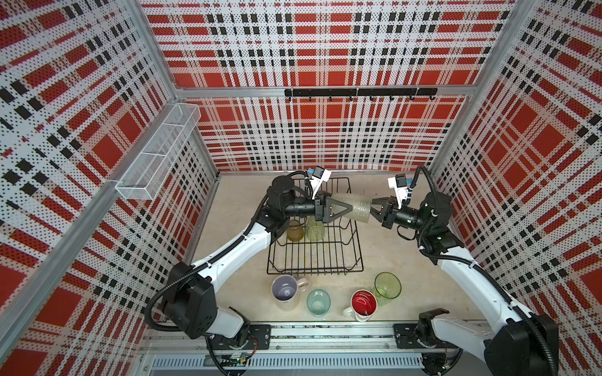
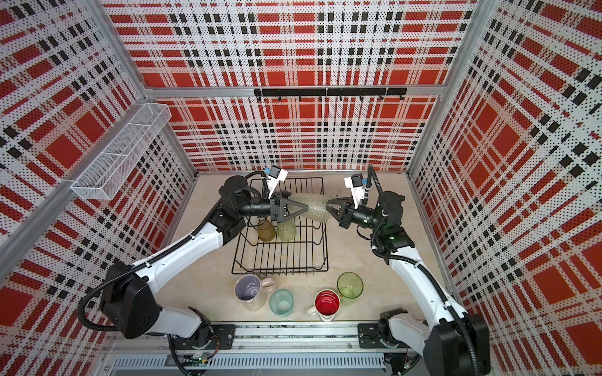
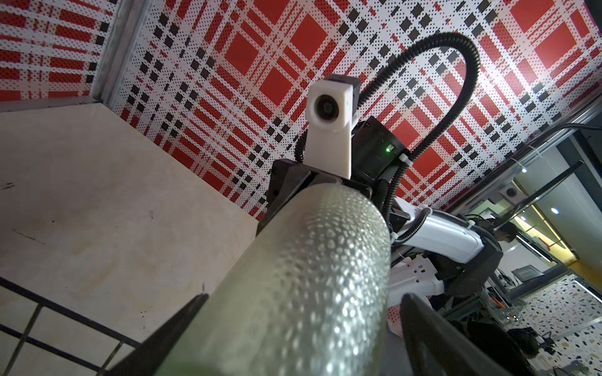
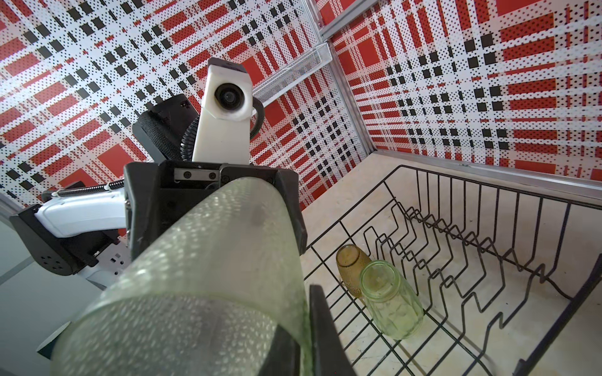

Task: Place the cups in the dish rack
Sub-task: 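Grasp the textured glass with the left gripper while the right gripper releases it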

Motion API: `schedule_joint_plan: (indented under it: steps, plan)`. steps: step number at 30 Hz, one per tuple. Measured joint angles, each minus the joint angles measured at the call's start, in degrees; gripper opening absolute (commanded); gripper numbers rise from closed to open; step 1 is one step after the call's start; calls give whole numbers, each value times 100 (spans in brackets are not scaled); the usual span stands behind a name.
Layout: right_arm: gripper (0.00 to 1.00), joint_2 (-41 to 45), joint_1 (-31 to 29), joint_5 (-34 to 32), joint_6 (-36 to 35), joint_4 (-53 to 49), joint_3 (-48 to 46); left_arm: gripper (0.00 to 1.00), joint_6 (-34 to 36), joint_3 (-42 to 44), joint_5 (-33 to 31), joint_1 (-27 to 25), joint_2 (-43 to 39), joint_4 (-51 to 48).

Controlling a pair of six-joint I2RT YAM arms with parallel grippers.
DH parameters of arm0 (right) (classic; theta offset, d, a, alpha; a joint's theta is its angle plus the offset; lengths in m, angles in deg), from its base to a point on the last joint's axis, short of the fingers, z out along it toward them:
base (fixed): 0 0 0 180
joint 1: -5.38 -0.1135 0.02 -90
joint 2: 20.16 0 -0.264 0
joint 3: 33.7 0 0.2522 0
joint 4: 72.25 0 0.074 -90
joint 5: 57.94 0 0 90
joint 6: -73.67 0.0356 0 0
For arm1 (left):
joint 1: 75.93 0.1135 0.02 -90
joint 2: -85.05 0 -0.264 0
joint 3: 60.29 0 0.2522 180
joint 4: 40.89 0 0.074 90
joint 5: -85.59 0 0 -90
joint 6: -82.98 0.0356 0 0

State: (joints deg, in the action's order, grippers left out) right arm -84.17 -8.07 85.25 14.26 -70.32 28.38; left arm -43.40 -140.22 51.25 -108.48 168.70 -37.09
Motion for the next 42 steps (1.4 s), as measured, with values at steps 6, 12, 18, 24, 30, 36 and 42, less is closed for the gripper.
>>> schedule_joint_plan:
  steps: [6,12,18,24,30,36,42]
  plan:
    - [0,-50,-7,170,-52,7,2,86,116,0,114,-76,26,-4]
    - [0,-50,-15,219,-72,52,2,80,212,0,179,-83,26,-7]
    - [0,-63,-15,271,-46,157,0,71,258,0,240,-74,26,7]
    - [25,-109,-15,223,61,299,0,70,299,2,262,-55,24,33]
    - [36,-136,-31,-20,-11,310,-7,65,334,13,212,22,20,33]
    - [68,-136,-31,-396,-232,-15,-9,64,345,157,-46,234,-90,28]
    - [100,-87,55,-925,-446,-330,-28,62,614,190,-439,352,-227,-205]
